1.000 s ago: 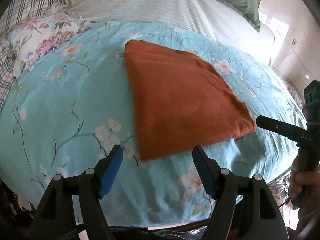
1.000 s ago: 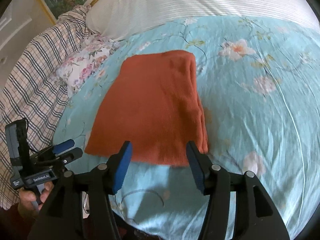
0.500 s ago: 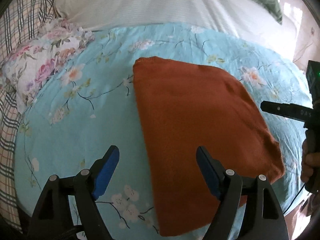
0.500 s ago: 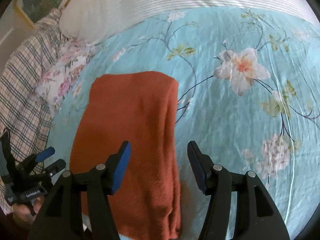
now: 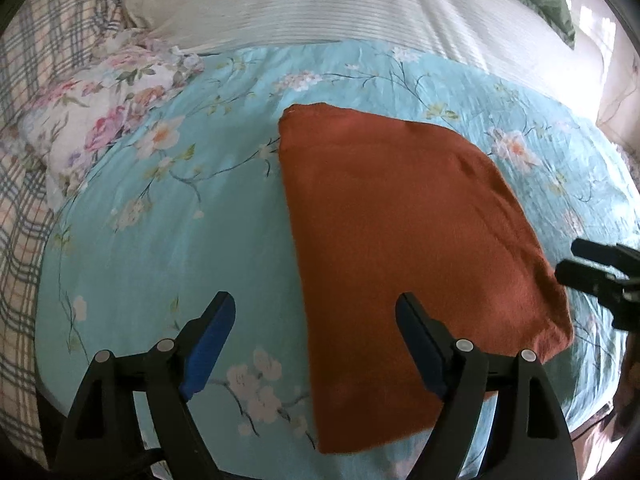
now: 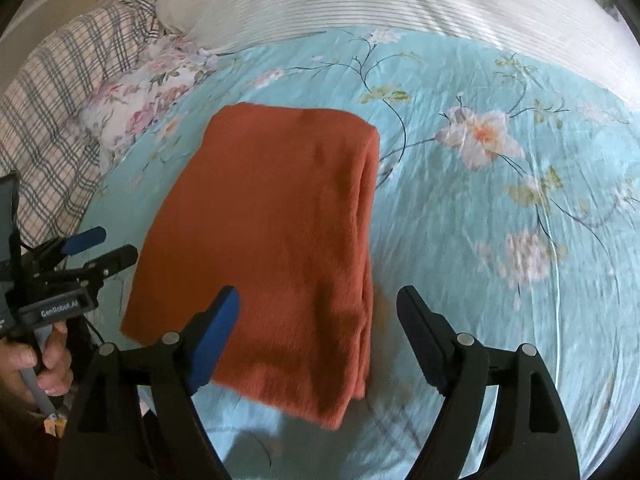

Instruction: Fold small clothes

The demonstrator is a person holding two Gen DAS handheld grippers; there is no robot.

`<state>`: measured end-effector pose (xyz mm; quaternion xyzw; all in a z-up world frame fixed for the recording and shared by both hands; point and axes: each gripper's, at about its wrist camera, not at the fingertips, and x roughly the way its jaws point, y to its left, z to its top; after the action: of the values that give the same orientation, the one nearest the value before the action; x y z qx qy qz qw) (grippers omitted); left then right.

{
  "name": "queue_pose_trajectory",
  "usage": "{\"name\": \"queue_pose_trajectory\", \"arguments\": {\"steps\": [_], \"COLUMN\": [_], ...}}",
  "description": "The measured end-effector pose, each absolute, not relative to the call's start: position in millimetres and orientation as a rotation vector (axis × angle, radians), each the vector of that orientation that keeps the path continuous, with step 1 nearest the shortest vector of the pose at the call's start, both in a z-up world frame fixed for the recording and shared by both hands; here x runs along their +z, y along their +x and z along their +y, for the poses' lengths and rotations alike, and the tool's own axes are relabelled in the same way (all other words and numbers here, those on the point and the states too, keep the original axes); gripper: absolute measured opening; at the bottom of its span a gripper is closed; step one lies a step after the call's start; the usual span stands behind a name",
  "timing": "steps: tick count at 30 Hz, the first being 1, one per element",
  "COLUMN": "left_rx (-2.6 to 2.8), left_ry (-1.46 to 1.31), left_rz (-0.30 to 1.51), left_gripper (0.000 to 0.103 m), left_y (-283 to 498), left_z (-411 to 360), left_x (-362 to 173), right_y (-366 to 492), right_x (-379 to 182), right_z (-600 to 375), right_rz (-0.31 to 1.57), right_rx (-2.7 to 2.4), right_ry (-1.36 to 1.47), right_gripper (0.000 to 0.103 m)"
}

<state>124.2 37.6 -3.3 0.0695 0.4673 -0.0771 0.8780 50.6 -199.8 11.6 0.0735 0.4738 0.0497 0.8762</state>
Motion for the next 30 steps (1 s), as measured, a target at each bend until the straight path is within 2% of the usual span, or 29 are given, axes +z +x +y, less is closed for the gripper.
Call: {"name": "queue_pose_trajectory", "arguments": {"steps": [7,22,30], "left_rx": [-0.093,-0.162,-0.147], "left_ry": [0.216,0.241,0.248], "left_rz": [0.896,0.810,0.822], "left_gripper": [0.084,0.085,0.090], "left_y": [67,-12,-18], "left_z": [46,49,44], "left_x": [6,43,40], "right_y": [-19,-83,-81], "right_x": [27,66,55], "right_z": [-180,-148,-139], "right_rz": [0.932,0.843,0.874], "right_rx": [0.069,0.062,0.090], "right_ry": [0.162,0.114,0.085], "right_gripper": [0.098,0.100,0.102]}}
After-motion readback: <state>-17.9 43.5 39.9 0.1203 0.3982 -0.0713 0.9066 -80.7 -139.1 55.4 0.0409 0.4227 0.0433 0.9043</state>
